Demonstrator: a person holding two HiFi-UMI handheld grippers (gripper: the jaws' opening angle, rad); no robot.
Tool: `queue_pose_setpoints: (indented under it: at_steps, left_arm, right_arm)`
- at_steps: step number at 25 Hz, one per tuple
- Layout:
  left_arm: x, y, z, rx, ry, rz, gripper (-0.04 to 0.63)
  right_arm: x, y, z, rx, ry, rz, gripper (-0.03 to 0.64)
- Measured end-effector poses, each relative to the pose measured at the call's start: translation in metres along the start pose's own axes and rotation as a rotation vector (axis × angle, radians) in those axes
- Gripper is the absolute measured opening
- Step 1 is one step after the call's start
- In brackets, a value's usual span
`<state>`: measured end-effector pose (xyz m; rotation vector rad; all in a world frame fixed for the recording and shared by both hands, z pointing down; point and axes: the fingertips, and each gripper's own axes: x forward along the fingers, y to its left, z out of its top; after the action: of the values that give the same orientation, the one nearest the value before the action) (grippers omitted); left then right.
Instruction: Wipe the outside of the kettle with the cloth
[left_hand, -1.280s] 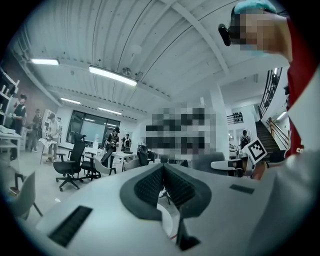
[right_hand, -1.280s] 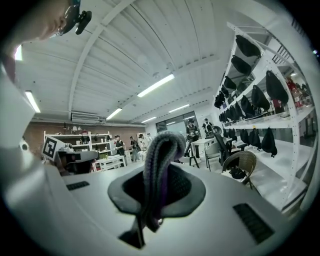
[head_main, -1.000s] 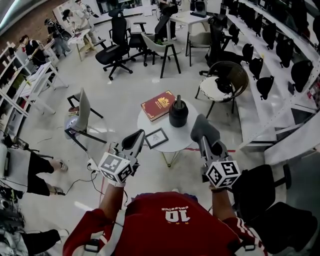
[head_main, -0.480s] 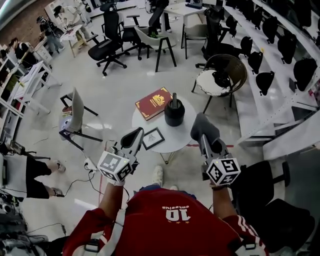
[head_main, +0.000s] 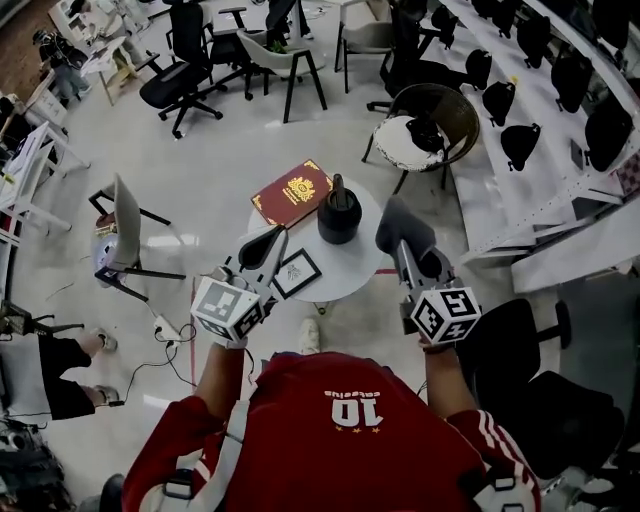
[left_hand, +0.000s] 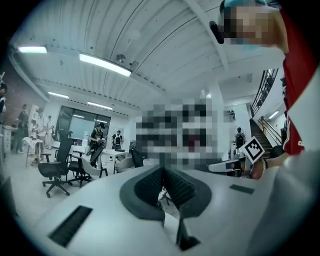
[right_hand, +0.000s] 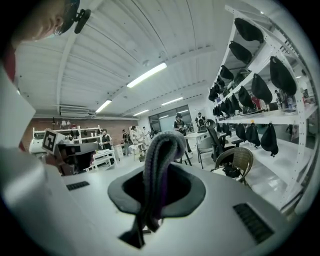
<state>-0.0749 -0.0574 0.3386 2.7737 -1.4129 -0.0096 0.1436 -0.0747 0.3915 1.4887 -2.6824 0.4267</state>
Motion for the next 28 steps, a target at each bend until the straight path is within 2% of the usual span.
queue_pose_setpoints:
  at_steps: [16,28]
  left_arm:
    - [0.036,0.07,-0.021,-0.042,0.018,-0.095,0.008]
    - [0.041,0.096,-0.035,-0.064,0.045,-0.143,0.006]
  right_arm:
    - [0.095,-0.016,-0.03,-0.052,0.126,-0.105,0.055]
    - [0.161,-0.05,-0.074,-0.084,0.26,-0.195,0.055]
